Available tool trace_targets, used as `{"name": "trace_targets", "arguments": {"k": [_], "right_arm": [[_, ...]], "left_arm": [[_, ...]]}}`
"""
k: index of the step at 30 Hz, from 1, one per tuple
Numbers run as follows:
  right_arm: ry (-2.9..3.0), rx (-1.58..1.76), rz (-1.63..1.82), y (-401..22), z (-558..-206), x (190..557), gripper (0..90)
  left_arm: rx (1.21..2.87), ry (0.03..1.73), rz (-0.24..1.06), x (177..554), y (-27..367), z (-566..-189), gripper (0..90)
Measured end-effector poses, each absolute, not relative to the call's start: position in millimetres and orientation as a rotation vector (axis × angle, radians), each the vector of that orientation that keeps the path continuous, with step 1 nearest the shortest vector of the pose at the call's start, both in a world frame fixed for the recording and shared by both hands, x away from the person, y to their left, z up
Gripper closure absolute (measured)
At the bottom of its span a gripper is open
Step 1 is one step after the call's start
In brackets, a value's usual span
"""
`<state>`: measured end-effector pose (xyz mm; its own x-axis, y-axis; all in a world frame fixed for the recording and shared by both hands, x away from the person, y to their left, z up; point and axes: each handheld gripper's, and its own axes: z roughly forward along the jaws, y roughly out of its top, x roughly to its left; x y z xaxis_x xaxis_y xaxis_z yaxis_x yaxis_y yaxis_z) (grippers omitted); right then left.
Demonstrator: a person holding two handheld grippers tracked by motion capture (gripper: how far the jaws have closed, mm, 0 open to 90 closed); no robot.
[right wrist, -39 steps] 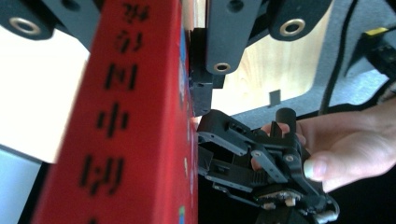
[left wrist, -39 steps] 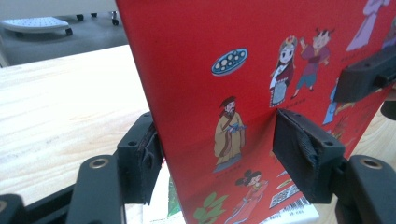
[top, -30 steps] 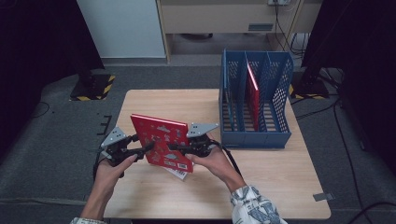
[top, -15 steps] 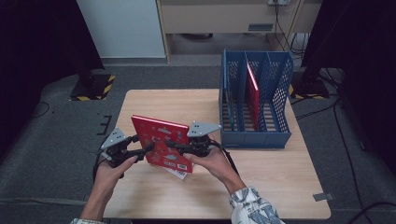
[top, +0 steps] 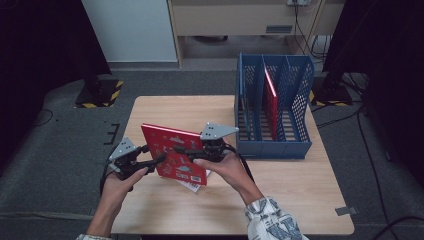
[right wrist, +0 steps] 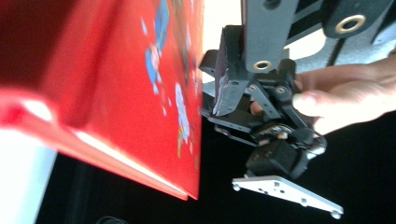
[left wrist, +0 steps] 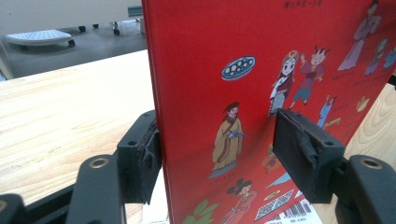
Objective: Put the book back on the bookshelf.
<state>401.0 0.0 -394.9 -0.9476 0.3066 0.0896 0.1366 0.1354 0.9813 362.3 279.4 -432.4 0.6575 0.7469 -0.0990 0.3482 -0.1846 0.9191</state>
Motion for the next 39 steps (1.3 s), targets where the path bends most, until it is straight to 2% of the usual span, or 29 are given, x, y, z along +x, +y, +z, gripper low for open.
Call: {"name": "trace_targets", "arguments": {"k": [6,15,35,38,39], "right_arm": [[2.239,0.461,1.979,2.7,-392.3,403.5,63.5],[2.229,0.481,2.004,1.7,-391.2,405.8,70.0],[2.237,0.502,2.004,4.1,-389.6,407.2,77.6],[2.245,0.483,1.999,3.6,-388.6,405.6,79.2],[2.244,0.48,1.994,3.4,-388.2,404.9,79.4]], "left_arm": [[1.787,0.88,0.456,361.9,279.6,-432.2,33.8],[1.789,0.879,0.458,361.9,279.2,-432.2,33.7],[1.791,0.876,0.455,361.7,279.2,-432.4,33.1],[1.784,0.874,0.446,361.1,278.8,-433.7,31.3],[1.789,0.876,0.443,360.8,278.3,-434.4,27.7]]}}
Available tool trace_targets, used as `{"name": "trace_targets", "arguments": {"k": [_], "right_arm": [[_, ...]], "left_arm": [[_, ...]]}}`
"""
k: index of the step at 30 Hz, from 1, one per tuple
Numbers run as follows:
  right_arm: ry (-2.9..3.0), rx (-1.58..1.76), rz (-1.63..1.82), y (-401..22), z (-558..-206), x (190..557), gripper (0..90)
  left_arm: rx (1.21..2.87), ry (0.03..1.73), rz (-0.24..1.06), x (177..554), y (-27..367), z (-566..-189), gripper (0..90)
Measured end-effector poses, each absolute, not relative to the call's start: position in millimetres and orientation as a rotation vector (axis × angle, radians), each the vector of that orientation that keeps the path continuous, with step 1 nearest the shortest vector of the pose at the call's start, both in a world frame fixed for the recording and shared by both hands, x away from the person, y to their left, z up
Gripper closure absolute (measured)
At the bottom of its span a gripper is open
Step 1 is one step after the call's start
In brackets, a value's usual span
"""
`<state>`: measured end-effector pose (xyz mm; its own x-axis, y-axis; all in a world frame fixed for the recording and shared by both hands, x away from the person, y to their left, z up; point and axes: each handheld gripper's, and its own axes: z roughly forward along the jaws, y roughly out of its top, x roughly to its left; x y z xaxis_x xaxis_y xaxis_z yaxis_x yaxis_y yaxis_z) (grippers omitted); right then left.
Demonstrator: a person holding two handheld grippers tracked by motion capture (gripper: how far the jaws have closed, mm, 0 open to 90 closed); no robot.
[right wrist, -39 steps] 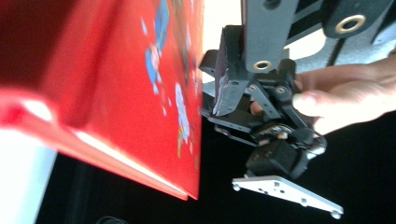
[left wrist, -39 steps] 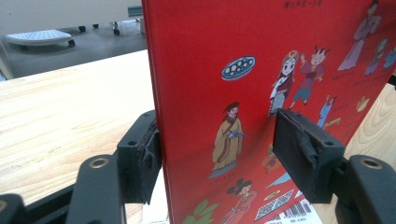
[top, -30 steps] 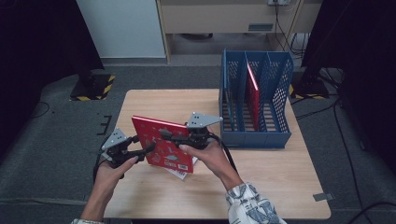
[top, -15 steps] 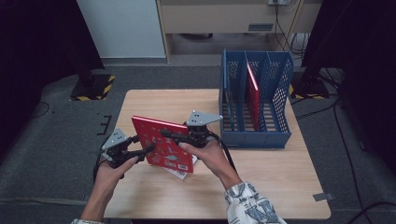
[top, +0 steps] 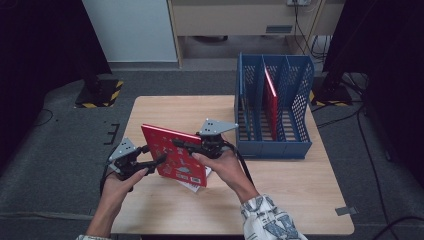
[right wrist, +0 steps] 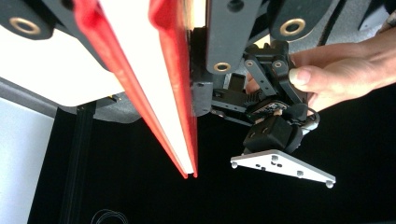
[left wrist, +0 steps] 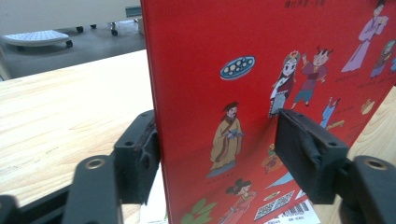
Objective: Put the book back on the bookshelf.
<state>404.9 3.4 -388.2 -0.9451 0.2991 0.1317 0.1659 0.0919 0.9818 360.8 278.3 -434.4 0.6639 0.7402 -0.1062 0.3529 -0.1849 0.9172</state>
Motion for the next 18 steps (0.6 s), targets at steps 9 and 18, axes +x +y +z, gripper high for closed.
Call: {"name": "trace_targets", "arguments": {"k": [9,18], "right_arm": [[2.207,0.531,1.949,-6,-384,404,79.7],[2.162,0.562,1.931,-17,-378,405,79.7]], "left_arm": [[1.905,0.934,0.467,360,280,-454,10.5],[1.936,0.99,0.45,364,283,-471,6.9]]}}
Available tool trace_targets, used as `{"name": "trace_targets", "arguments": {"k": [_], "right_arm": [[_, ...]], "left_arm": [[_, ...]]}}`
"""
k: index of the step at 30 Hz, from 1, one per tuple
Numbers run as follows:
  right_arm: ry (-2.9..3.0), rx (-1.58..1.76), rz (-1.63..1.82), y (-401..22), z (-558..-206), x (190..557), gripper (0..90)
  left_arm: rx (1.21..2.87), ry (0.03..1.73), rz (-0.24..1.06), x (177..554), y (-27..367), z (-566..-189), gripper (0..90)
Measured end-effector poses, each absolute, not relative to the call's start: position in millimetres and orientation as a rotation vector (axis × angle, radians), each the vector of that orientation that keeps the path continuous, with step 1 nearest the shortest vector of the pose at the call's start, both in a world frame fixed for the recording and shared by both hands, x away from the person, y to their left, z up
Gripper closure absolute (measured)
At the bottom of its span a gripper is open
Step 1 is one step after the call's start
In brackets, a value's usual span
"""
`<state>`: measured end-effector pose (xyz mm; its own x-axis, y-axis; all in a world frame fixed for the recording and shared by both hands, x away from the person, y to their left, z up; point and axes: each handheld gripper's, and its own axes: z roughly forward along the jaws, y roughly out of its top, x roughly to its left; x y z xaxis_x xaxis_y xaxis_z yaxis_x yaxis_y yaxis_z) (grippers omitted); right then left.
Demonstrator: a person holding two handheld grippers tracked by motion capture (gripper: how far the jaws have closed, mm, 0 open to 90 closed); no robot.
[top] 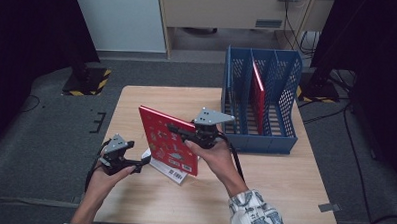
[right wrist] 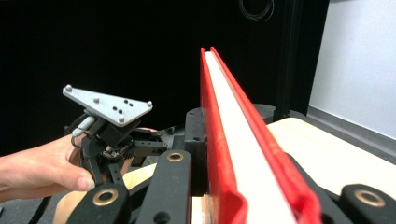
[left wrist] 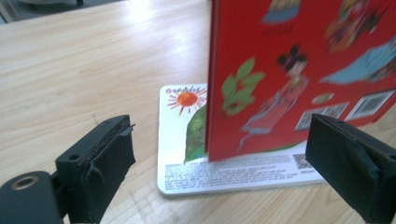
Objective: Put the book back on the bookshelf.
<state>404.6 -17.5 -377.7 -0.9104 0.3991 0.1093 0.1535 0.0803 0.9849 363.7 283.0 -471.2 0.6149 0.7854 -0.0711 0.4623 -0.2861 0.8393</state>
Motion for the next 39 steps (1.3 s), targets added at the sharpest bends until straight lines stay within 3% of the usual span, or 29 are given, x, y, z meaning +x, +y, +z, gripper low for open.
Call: {"name": "trace_targets", "arguments": {"k": [39], "right_arm": [[2.079,0.648,1.872,-44,-367,409,79.7]], "left_arm": [[2.036,1.013,0.431,367,278,-494,5.4]]}}
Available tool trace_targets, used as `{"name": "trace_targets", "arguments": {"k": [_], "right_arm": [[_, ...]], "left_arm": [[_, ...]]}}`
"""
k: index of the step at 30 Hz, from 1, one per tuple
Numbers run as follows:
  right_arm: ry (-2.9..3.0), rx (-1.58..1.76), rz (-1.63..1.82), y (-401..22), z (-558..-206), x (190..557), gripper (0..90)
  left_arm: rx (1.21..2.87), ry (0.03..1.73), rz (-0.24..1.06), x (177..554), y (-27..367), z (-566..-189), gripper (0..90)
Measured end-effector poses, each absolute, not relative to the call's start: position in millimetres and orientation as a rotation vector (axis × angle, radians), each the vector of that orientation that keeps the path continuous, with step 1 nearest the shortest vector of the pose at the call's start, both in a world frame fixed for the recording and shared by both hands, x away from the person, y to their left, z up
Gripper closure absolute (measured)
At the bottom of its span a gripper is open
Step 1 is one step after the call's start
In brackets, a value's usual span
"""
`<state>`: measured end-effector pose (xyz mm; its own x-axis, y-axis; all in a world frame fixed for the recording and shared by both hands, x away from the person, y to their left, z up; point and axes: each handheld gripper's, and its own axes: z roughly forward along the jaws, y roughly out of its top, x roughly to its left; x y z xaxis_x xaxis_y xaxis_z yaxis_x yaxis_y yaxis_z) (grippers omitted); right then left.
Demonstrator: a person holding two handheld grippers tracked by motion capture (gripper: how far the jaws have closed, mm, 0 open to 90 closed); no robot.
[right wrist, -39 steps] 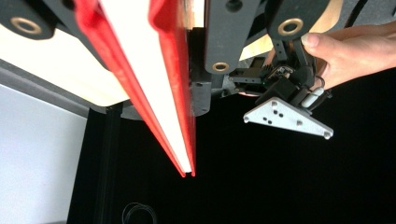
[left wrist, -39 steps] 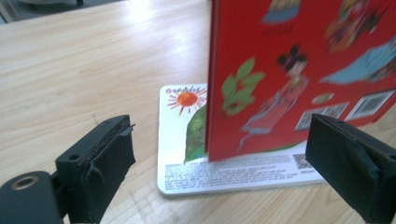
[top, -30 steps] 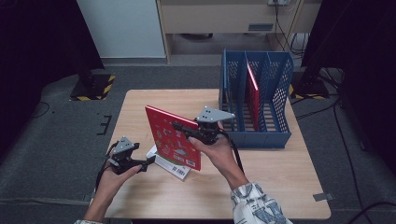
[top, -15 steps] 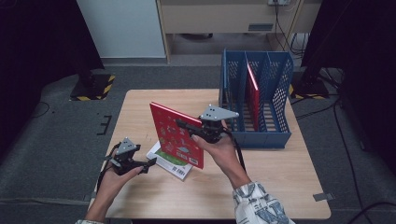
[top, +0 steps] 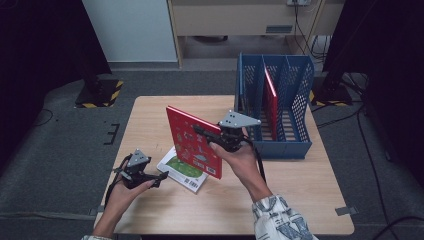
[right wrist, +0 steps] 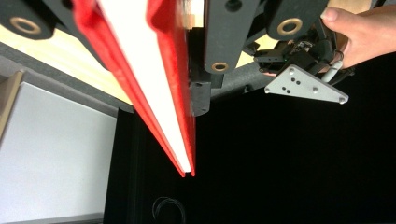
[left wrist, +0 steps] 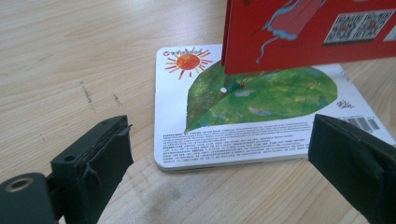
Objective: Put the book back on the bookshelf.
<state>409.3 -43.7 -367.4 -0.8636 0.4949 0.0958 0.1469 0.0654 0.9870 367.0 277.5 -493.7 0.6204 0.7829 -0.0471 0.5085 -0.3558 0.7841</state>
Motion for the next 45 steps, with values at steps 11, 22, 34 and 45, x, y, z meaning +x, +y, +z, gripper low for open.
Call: {"name": "trace_targets", "arguments": {"k": [11,22,34,45], "right_arm": [[2.049,0.674,1.854,-59,-366,408,79.7],[2.035,0.698,1.835,-71,-365,408,79.7],[2.026,0.717,1.825,-79,-367,408,79.7],[2.014,0.728,1.819,-87,-366,407,79.7]], "left_arm": [[2.044,1.03,0.431,368,281,-498,5.4],[2.06,1.031,0.429,369,280,-500,5.4],[2.066,1.034,0.428,369,281,-501,5.4],[2.074,1.03,0.43,369,280,-501,5.4]]}}
